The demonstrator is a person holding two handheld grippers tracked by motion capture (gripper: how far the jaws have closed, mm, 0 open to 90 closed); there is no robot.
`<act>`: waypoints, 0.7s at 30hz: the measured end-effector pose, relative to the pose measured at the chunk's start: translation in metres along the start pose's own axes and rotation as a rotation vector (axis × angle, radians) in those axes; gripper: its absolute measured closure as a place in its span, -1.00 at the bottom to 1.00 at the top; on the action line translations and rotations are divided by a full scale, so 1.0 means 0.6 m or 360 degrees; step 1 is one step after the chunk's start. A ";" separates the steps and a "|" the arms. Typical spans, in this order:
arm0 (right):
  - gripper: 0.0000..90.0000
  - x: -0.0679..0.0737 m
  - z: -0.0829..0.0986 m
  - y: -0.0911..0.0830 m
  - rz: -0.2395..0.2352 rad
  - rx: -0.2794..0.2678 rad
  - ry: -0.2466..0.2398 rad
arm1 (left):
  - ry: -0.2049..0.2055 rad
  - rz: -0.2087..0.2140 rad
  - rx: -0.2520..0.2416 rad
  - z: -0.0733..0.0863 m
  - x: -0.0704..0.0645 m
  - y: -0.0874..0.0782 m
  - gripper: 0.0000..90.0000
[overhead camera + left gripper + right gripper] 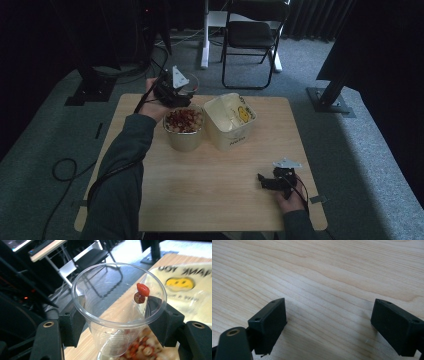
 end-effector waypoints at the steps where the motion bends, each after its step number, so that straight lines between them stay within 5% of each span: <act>1: -0.72 0.000 0.000 0.000 0.0000 0.0000 0.0000 | -0.0004 0.0011 -0.0006 -0.004 -0.003 0.002 -0.24; 10: -0.72 0.002 0.001 -0.001 -0.0003 -0.0001 -0.0004 | -0.0049 0.0087 -0.0068 -0.037 -0.024 0.022 -0.26; 21: -0.72 0.003 0.001 -0.001 -0.0001 -0.0001 -0.0006 | -0.0111 0.0239 -0.0150 -0.084 -0.079 0.066 -0.27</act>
Point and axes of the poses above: each handheld gripper's, and its own axes: y roughly forward along the jaws, z roughly out of its underside, x roughly to its left, the point moved 4 cm from there along y, roughly forward along the jaws, and after that the axes turned 2 degrees about y, right-handed, at the moved point
